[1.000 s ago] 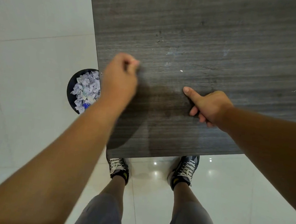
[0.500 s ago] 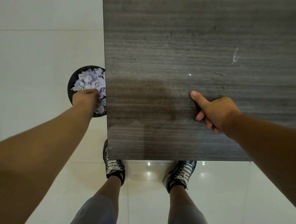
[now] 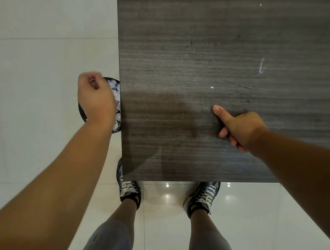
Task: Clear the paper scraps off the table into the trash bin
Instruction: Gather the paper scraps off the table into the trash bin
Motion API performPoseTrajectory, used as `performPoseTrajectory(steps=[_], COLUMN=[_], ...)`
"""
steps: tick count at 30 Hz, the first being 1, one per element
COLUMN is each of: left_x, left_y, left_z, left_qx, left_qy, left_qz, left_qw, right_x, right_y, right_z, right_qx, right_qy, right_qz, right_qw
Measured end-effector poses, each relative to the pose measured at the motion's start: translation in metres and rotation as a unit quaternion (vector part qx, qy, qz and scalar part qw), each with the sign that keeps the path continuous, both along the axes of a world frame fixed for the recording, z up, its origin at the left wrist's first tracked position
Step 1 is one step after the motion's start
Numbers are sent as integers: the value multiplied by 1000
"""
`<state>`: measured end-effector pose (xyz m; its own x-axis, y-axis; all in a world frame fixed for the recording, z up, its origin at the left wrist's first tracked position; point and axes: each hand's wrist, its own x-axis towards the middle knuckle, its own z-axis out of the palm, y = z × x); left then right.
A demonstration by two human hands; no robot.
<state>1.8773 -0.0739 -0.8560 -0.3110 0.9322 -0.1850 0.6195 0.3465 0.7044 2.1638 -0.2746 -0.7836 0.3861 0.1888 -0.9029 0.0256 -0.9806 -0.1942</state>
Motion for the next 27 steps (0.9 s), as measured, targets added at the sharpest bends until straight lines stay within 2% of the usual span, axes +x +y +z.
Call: performPoseTrajectory(steps=[2,3,7,10,14,17,22,25,27], left_x=[32,51,113,136,131,124,130,133,133], left_y=[-20,-32,-77,-86,-85,-83,-99,-98,-97], left_z=[35,45,48,40,34,37,46,50,51], left_qx=[100,110,85,95,137,122,126,118,99], left_qy=[-35,-41,-24,50,131,169,314,331,336], left_qz=[-111,-180,-445,-552,-609,-636,-659,-678,-680], left_qw=[988,977,891,827,770,743,672,646,644], right_x=[0,-1,-1,-1,-1,-1,-1,0,0], right_y=[0,0,1,2,2,2,2,3,2], right_z=[0,0,2,1,1,1,1,3,3], right_qx=[-1,-1,-1,2,-3,-5,-8,-6,-5], right_qy=[-2,-4,-8,-11,-7,-5,0,1,0], right_qz=[4,6,9,11,7,-4,-6,-5,-3], right_qw=[1000,1000,1000,1000,1000,1000,1000,1000,1000])
